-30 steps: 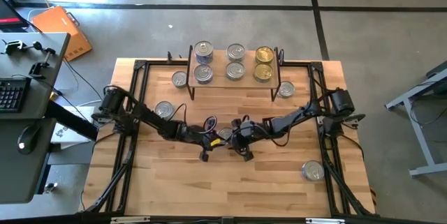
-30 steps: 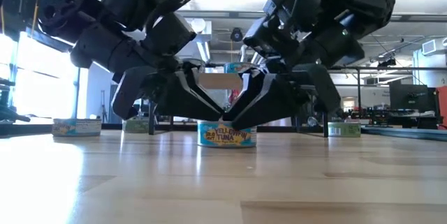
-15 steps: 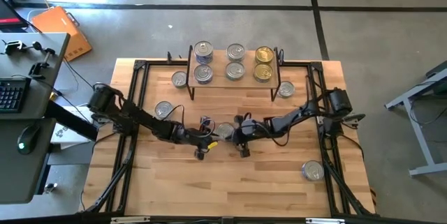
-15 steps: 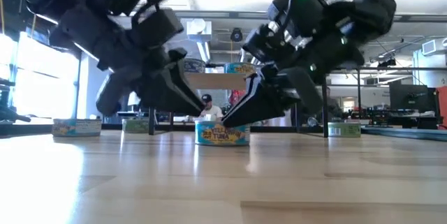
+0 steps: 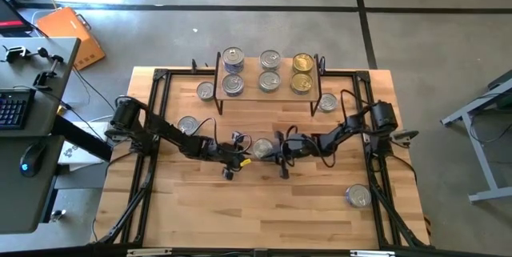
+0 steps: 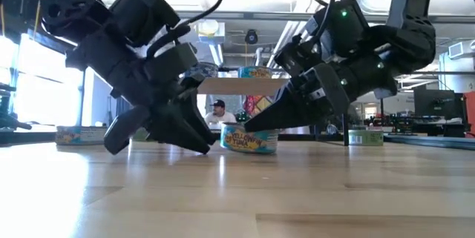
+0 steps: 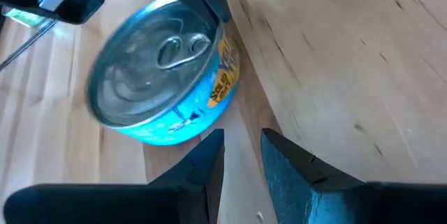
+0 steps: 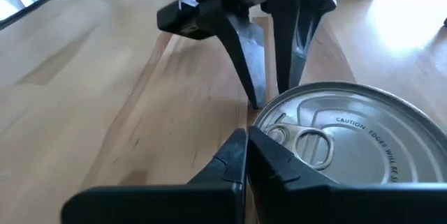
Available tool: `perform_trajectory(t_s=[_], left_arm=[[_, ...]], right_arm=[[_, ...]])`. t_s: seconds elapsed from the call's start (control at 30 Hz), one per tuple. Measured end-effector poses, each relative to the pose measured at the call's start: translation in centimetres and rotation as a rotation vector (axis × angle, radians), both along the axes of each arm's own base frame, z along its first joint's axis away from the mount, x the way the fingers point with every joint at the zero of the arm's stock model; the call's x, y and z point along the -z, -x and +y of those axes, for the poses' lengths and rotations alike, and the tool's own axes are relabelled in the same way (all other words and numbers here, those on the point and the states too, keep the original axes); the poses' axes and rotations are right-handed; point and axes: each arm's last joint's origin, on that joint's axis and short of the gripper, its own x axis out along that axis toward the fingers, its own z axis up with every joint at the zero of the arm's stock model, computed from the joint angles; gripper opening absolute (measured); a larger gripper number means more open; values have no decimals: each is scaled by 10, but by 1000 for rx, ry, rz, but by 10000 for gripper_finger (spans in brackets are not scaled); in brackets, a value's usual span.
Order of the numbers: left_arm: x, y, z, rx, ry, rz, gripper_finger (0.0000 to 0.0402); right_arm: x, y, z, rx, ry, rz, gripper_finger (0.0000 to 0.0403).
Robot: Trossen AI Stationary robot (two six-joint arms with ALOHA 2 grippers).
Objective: Stack canned seafood by type on shelf
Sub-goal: Stack the yellow-blue tuna can on top of the other yellow-blue tuna can on the shelf
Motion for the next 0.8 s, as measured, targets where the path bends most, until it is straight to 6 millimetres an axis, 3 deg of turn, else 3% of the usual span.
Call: perform_trajectory(t_s=[0.3,0.63,0.8], left_arm=[[-4,-3,-2,-21,42,-55,87],[-7,-4,-9,-23,43,-103,87],[-10,-2,-12,-128,-45,-132,87]], right_arm=[[-21,0,1,-6,-2,-66,1],[-26,1,14,19,27,-89,0],[-25,2,16,32,-5,-66,0]])
